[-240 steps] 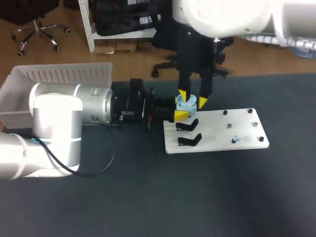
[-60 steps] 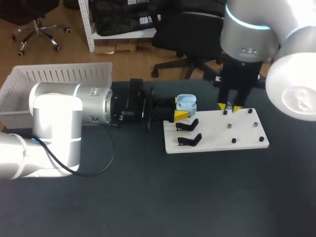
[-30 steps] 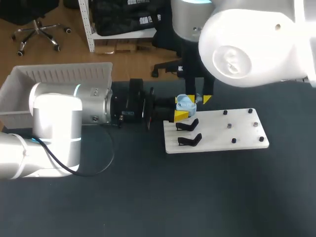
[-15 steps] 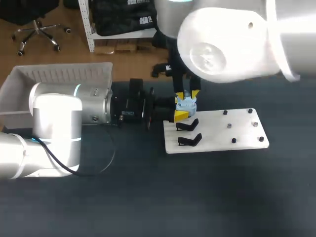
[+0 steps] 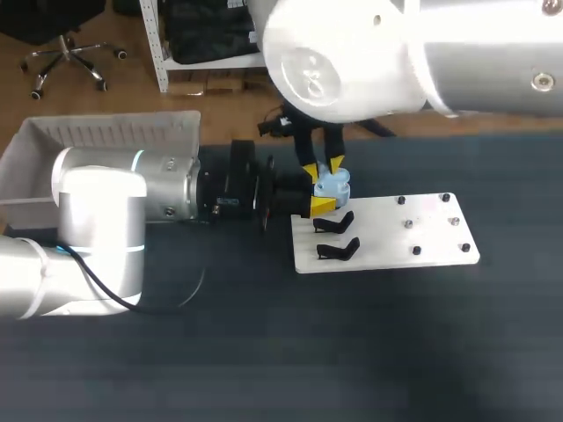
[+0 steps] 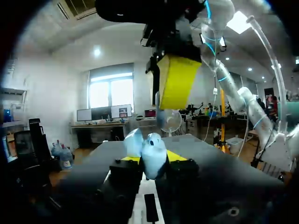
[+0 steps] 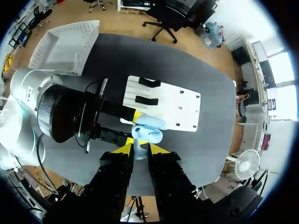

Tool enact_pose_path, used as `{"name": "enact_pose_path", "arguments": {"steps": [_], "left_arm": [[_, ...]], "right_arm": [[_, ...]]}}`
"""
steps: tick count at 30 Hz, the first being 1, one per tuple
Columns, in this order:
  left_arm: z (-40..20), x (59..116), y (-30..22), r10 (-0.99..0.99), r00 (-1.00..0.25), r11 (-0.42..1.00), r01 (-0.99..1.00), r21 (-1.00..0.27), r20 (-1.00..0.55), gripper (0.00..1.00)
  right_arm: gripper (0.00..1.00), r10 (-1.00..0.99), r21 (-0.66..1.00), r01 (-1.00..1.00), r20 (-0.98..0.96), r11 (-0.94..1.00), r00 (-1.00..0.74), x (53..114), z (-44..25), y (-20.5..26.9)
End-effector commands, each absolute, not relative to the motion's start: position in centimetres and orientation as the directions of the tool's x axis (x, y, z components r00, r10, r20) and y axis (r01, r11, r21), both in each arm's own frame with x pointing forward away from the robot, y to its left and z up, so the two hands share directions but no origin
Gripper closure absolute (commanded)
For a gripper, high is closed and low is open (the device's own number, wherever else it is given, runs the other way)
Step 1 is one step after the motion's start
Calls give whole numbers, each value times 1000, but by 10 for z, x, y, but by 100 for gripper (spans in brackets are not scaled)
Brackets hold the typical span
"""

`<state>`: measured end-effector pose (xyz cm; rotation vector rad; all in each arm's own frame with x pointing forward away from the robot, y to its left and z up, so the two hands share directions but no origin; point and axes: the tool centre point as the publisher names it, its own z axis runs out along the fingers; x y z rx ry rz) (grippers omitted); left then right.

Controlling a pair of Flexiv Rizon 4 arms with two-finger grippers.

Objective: Pick up each earbud case from the left stands, insert the matching earbuds, close the lid, and place the case in the box.

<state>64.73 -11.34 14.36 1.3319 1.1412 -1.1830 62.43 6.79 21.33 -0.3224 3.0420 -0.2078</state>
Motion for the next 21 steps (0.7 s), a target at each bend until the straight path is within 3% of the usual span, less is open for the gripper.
{"name": "enact_pose_path", "arguments": {"steps": [1, 21], "left_arm": [[144, 647, -113, 38, 83, -75, 994, 80, -996, 100], [144, 647, -113, 38, 83, -75, 994, 80, -996, 100]], "right_arm": [[100, -218, -147, -206, -67, 967, -974, 621, 212, 67], [100, -261, -156, -249, -56, 956, -964, 626, 210, 64]]}}
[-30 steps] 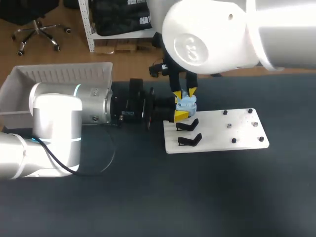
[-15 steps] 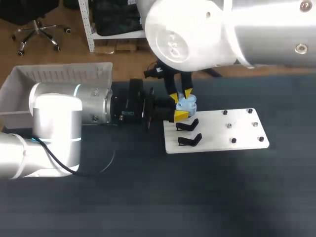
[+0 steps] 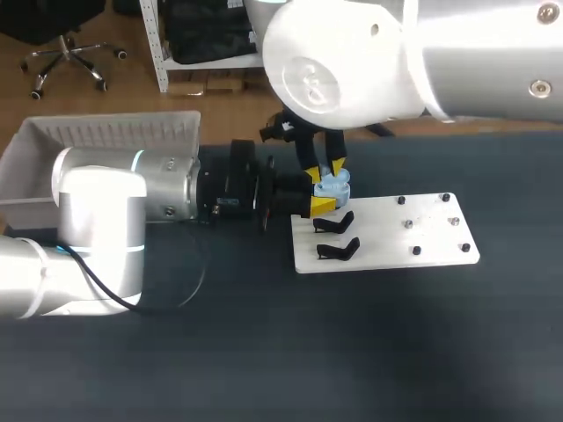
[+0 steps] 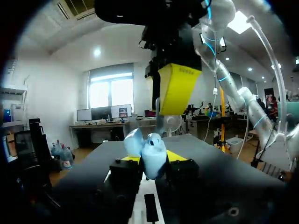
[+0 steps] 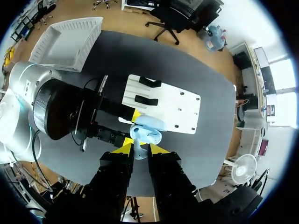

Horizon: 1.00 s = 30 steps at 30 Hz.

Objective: Pick up each earbud case from the left stands, insert the matching earbuds, close the lid, and place the case in the box.

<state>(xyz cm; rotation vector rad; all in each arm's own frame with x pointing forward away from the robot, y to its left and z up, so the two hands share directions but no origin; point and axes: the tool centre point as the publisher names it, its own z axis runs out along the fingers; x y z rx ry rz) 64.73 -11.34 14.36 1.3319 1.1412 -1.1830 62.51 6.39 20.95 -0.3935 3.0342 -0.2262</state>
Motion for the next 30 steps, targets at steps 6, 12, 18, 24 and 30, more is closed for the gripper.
{"name": "enact_pose_path", "arguments": {"steps": [6, 12, 18, 24, 30], "left_arm": [[144, 647, -113, 38, 83, -75, 994, 80, -996, 100], [144, 647, -113, 38, 83, -75, 994, 80, -996, 100], [144, 647, -113, 38, 83, -75, 994, 80, -996, 100], [144, 647, -113, 38, 83, -75, 994, 80, -996, 100], [144, 647, -113, 38, 83, -75, 994, 80, -996, 100]], "right_arm": [[100, -267, -148, -255, -64, 956, -962, 629, 206, 64], [100, -267, -155, -251, -93, 955, -959, 628, 203, 65], [100, -266, -158, -247, -118, 956, -957, 627, 202, 65], [100, -267, -159, -246, -128, 956, -955, 626, 200, 64], [100, -267, -160, -246, -131, 956, -955, 625, 200, 62]]}}
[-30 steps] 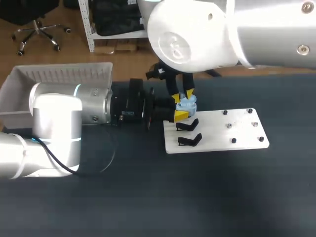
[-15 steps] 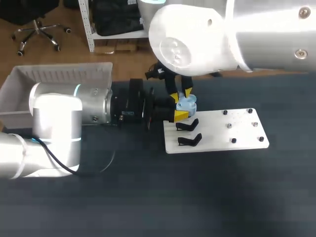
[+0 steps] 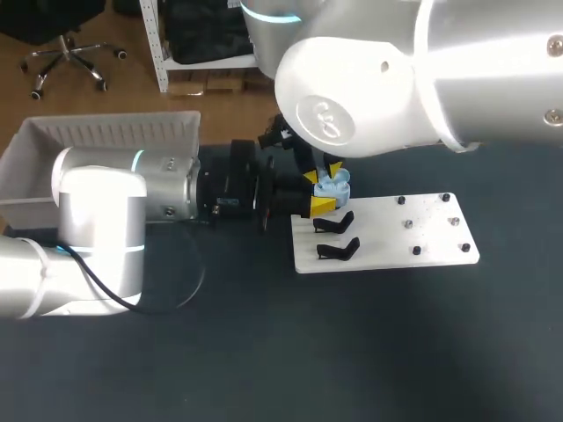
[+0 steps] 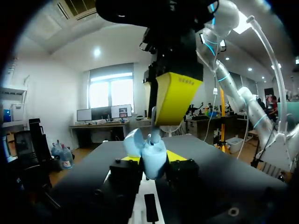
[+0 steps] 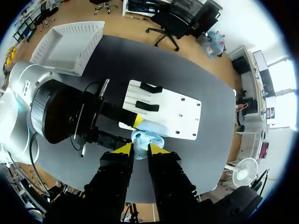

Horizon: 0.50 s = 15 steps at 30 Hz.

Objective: Pick up each earbud case from the left stands, insert the matching earbuds, close the lid, and place the case in the box.

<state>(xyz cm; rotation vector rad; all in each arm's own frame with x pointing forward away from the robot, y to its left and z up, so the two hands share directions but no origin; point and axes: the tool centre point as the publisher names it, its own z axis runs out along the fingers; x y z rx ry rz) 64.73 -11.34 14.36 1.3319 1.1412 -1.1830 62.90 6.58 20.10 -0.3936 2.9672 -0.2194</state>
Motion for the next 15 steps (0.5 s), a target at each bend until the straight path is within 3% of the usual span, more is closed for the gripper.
{"name": "enact_pose_path", "arguments": {"steps": [1, 15], "left_arm": [[144, 647, -113, 38, 83, -75, 994, 80, -996, 100], [144, 647, -113, 38, 83, -75, 994, 80, -996, 100]], "right_arm": [[100, -268, -160, -246, -131, 956, -955, 625, 200, 62], [100, -272, -160, -250, -133, 955, -953, 628, 197, 62]]}}
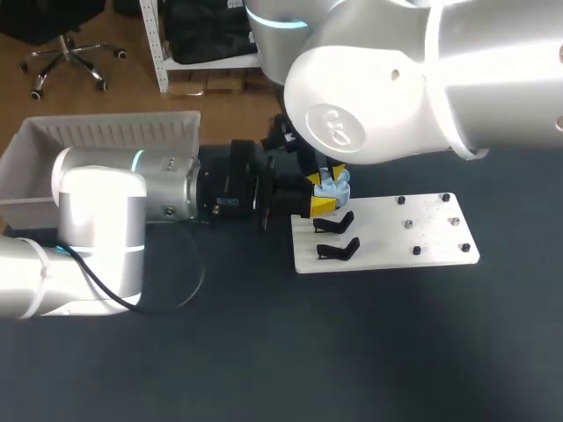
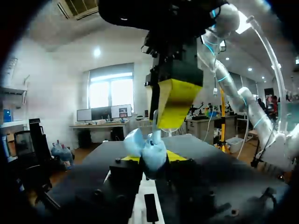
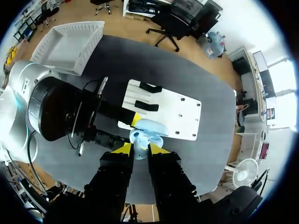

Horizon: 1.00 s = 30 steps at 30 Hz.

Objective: Pick up each earbud case from the left stands, insert the matching earbuds, close the lid, and place the case in the box.

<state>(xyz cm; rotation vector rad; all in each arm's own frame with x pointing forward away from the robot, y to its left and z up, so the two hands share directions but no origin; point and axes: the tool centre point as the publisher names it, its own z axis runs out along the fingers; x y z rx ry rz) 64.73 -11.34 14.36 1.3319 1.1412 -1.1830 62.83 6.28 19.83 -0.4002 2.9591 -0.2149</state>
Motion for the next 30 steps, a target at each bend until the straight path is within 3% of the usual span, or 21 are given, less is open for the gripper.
{"name": "enact_pose_path", "arguments": {"steps": [1, 30], "left_arm": [[144, 647, -113, 38, 83, -75, 994, 80, -996, 100], [144, 647, -113, 38, 83, -75, 994, 80, -996, 100]], "right_arm": [[100, -272, -159, -250, -133, 955, -953, 628, 197, 62], [100, -264, -158, -243, -127, 957, -956, 635, 189, 60]]}}
